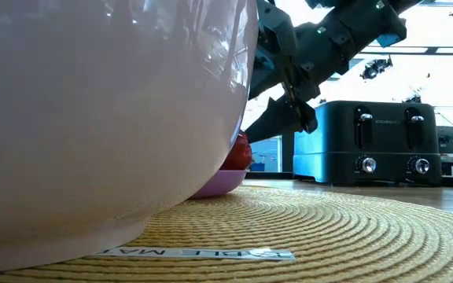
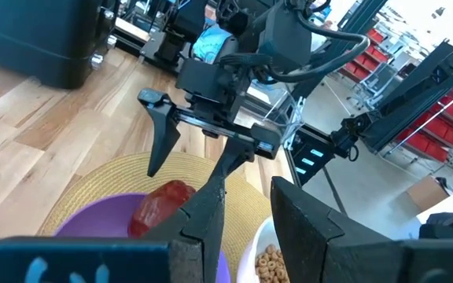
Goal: Arrange a breakfast setting
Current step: Put the apple on the violet plate to the right of the bagel
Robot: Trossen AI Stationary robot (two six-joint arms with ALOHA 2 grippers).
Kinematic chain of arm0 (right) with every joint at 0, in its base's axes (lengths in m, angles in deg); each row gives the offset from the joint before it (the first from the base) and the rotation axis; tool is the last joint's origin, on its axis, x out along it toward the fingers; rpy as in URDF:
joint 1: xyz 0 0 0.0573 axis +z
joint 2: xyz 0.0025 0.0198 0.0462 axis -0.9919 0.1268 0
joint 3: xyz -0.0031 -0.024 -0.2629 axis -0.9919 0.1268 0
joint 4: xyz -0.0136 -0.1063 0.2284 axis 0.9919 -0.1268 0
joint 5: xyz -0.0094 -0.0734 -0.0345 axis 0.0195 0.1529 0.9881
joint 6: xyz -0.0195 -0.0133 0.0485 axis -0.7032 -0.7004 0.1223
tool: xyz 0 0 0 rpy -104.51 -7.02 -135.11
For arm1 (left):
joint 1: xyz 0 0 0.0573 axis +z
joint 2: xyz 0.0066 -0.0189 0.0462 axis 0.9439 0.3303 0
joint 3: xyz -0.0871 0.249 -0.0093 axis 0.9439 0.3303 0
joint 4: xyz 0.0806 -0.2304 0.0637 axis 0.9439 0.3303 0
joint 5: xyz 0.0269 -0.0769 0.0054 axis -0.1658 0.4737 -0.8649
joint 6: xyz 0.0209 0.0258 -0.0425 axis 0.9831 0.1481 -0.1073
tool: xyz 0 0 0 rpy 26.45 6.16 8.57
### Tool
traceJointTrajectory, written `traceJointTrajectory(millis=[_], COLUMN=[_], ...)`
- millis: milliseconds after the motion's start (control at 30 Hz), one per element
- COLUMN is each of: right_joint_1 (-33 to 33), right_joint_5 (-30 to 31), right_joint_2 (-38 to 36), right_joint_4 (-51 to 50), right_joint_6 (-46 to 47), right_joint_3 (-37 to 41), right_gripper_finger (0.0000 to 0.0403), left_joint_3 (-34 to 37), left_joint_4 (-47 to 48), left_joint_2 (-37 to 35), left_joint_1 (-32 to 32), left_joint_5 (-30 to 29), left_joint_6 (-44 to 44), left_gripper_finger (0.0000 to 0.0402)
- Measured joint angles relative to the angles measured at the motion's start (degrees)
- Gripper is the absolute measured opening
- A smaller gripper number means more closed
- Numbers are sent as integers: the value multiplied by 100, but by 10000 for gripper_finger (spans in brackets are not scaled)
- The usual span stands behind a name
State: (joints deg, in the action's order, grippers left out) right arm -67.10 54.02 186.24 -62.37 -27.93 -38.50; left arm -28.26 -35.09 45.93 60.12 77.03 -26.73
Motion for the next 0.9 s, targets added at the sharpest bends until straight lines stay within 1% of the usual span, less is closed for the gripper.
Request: traceJointTrajectory(millis=[100, 267, 533, 900], right_joint_1=[-24, -24, 14, 94], right_joint_5=[25, -346, -664, -1086], right_joint_2=[0, 0, 0, 0], right_joint_4=[-1, -13, 18, 396], right_joint_6=[119, 453, 899, 1101], right_joint_3=[0, 0, 0, 0], right_gripper_finger=[317, 317, 317, 317], left_joint_3=[0, 0, 0, 0], left_joint_4=[-1, 0, 2, 0], left_joint_2=[0, 0, 0, 0], left_joint_1=[0, 0, 0, 0], left_joint_5=[0, 0, 0, 0], left_joint_6=[0, 2, 2, -4], left_gripper_finger=[95, 95, 95, 95])
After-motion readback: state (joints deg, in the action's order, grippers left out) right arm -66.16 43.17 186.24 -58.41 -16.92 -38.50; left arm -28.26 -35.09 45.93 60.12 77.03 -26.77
